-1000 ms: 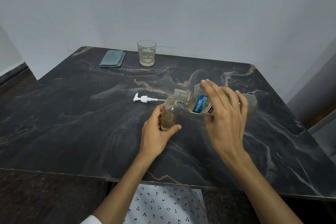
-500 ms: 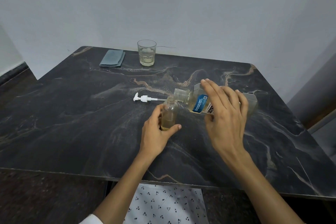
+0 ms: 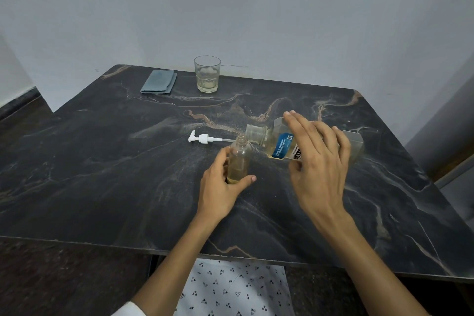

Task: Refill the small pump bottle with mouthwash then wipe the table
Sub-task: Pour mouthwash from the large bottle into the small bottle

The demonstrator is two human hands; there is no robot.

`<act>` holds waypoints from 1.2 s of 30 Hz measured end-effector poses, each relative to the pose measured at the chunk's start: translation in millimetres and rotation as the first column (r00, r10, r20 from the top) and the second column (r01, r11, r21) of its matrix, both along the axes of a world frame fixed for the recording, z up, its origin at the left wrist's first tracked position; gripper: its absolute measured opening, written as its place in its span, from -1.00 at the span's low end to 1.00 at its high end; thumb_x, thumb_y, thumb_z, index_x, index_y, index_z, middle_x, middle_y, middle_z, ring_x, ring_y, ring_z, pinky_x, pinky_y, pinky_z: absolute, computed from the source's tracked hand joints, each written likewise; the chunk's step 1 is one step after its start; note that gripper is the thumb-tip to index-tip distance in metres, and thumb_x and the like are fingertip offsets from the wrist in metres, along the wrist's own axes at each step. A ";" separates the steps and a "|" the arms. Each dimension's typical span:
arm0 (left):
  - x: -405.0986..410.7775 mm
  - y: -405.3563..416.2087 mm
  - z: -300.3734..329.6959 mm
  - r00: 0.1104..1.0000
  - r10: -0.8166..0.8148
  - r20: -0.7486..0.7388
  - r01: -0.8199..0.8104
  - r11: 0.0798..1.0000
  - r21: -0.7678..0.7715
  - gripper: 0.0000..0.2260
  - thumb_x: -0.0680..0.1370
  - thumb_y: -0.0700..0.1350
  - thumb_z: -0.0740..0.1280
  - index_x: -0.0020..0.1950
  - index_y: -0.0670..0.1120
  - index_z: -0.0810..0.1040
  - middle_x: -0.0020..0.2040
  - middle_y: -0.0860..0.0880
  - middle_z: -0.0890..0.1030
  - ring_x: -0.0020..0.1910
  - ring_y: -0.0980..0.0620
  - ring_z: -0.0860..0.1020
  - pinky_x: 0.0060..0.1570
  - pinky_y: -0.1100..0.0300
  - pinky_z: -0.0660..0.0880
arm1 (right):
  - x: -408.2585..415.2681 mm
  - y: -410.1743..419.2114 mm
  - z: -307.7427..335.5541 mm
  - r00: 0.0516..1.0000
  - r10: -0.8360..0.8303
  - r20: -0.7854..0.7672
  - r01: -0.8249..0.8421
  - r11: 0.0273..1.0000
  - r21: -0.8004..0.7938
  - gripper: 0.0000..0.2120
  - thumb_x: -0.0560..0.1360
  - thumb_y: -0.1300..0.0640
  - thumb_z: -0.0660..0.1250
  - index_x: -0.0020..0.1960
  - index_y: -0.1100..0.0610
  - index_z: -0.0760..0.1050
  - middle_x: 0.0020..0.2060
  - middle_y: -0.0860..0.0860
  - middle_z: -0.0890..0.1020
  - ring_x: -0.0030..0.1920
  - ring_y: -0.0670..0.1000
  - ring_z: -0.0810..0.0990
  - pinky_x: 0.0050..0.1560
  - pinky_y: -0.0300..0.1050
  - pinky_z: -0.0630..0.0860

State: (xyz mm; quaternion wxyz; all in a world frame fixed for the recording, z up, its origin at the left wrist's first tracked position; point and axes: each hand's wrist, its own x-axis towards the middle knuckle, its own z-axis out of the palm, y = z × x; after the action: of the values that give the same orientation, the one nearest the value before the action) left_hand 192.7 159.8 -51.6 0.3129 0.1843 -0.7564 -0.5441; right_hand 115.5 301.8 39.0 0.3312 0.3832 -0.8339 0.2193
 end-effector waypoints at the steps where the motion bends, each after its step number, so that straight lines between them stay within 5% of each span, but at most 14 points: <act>1: 0.1 0.0 0.2 1.000 0.002 0.001 -0.002 1.000 -0.002 -0.47 0.33 -0.05 0.55 0.20 0.17 0.40 0.07 0.24 0.57 0.10 0.15 0.59 0.12 0.02 0.57 | 0.0 0.0 -0.2 1.000 0.000 -0.001 0.000 1.000 -0.001 -0.13 0.14 0.55 0.45 0.39 0.11 0.39 0.28 0.00 0.52 0.20 0.01 0.35 0.31 -0.04 0.14; 13: 0.2 -0.6 0.4 1.000 0.007 0.000 -0.007 1.000 -0.005 -0.46 0.32 -0.05 0.55 0.11 0.36 0.38 0.05 0.28 0.56 0.10 0.17 0.58 0.12 0.04 0.56 | -0.1 0.2 0.2 1.000 0.002 0.006 -0.002 1.000 0.000 -0.14 0.15 0.55 0.46 0.39 0.12 0.39 0.27 0.01 0.53 0.20 0.02 0.35 0.32 -0.03 0.13; 36: 0.4 -0.6 0.0 1.000 0.008 -0.004 -0.008 1.000 -0.008 -0.47 0.32 -0.05 0.56 0.11 0.34 0.39 0.00 0.34 0.58 0.07 0.23 0.58 0.10 0.05 0.57 | 0.4 0.1 1.2 1.000 0.000 0.013 0.000 1.000 0.011 -0.14 0.15 0.55 0.43 0.39 0.11 0.39 0.28 -0.01 0.52 0.20 0.01 0.35 0.33 -0.03 0.13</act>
State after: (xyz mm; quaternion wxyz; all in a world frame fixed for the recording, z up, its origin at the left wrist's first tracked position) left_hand 193.2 159.3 -51.6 0.3174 0.1848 -0.7572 -0.5402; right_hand 116.0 301.8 40.3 0.3237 0.3837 -0.8372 0.2171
